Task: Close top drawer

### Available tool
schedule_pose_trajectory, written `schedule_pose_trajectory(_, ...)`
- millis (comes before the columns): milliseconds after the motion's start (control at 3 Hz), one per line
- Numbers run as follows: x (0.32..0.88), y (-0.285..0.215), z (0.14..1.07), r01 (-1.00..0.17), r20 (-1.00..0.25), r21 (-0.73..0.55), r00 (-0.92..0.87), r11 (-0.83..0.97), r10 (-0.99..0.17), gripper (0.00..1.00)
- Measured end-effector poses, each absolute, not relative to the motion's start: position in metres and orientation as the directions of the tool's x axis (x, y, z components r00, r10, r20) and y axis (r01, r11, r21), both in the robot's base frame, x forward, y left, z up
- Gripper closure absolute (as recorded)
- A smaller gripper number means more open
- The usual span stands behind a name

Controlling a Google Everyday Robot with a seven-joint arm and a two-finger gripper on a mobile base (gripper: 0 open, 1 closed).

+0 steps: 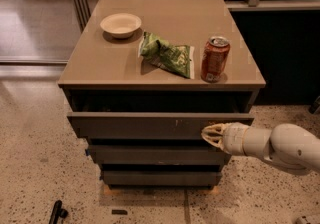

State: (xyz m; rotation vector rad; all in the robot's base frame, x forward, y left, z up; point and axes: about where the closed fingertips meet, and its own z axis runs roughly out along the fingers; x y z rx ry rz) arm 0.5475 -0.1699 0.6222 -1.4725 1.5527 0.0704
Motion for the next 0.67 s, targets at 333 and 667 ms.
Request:
schedule_pose_trajectory(333,0.5652,-0.1652,0.6220,-0.799,-0.633,-0.544,0.191,0.256,-0.751,1.00)
schedule_pose_trajectory(667,0.5656,-0.1619,0.6247,-0.820,-0.621,-0.529,0.198,0.219,-0.759,1.00)
